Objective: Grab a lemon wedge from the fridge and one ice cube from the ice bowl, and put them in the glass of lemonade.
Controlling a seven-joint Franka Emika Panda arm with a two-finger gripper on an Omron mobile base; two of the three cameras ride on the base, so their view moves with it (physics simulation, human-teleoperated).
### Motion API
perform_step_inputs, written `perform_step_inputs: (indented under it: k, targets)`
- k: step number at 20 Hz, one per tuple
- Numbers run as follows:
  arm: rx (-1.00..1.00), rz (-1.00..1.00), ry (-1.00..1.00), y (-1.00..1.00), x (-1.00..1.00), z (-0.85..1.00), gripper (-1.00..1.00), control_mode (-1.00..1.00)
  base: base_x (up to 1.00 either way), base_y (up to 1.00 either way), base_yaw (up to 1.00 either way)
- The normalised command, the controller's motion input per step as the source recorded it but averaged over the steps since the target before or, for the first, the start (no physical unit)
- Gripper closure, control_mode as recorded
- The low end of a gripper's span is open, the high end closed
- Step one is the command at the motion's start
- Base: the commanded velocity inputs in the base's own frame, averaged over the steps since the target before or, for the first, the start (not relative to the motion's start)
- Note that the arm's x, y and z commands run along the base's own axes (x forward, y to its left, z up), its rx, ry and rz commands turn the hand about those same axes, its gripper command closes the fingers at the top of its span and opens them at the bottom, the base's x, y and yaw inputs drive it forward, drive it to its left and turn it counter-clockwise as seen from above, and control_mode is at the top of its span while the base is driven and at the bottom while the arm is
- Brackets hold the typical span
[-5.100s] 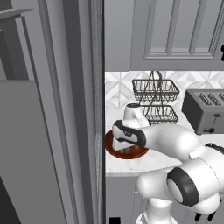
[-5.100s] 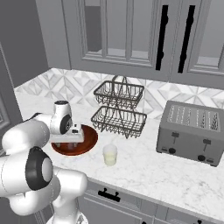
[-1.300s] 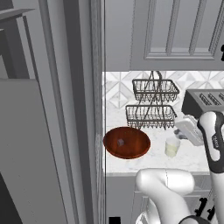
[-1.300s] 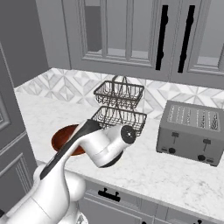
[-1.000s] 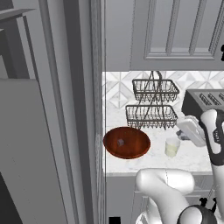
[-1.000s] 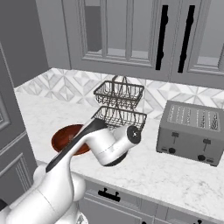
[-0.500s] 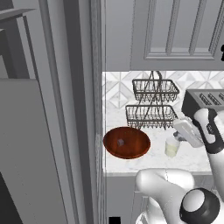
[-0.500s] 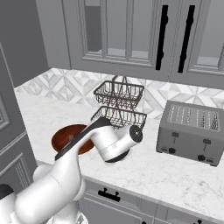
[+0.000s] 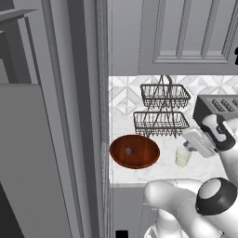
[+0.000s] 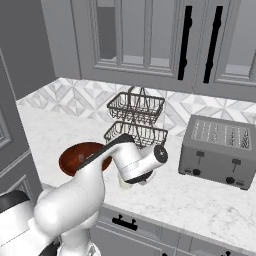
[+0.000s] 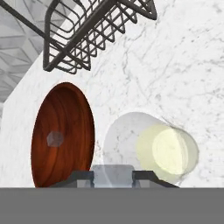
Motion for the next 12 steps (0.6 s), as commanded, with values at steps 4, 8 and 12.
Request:
perform_step_inputs:
  k: [4, 8, 12]
  targets:
    - [0.0, 0.0, 0.03, 0.0, 0.2, -0.26, 1.0, -1.0, 0.0, 0.0, 0.0]
    - [0.0, 0.0, 0.03, 0.0, 0.24, -0.28, 1.0, -1.0, 0.0, 0.0, 0.0]
    - [0.0, 0.0, 0.02, 0.0, 0.13, -0.2, 1.0, -1.0, 0.0, 0.0, 0.0]
